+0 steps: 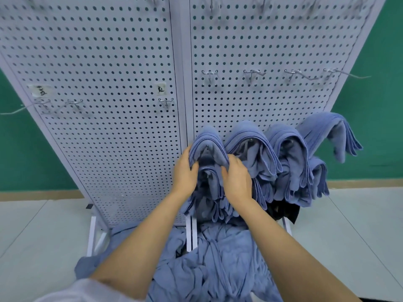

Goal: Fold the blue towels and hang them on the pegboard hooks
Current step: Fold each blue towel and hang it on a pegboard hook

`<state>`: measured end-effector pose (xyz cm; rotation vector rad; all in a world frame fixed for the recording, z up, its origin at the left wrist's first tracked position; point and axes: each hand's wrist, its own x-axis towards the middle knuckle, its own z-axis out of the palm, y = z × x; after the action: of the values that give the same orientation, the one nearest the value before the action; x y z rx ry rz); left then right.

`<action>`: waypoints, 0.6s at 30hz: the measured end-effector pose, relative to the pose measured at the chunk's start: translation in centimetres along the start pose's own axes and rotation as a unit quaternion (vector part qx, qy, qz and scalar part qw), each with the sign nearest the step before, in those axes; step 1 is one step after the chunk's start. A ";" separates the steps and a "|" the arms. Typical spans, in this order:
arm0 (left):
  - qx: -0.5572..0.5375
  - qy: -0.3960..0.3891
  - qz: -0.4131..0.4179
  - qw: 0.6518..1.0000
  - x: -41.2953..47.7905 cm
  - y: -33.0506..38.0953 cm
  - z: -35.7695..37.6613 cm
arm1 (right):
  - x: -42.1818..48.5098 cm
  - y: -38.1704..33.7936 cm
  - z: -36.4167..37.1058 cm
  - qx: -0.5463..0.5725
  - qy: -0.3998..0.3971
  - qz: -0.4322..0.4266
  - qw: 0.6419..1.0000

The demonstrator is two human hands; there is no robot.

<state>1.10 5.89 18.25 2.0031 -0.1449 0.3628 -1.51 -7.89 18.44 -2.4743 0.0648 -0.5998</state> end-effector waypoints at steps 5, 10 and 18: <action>0.027 -0.025 -0.041 0.999 -1.0 0.0 -0.1 | -0.9 1.1 -0.5 0.042 -0.072 -0.017 0.996; 0.044 -0.034 -0.127 0.990 -3.7 -1.2 -1.1 | -3.5 1.9 -1.8 0.074 -0.121 -0.005 0.990; 0.074 -0.103 -0.282 0.951 -12.0 -7.9 0.8 | -11.3 8.0 -0.1 0.066 -0.220 0.078 0.970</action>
<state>-8.05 8.05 7.32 2.1233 0.3314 -0.2086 -10.99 -12.56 9.52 -2.3868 0.0426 0.0171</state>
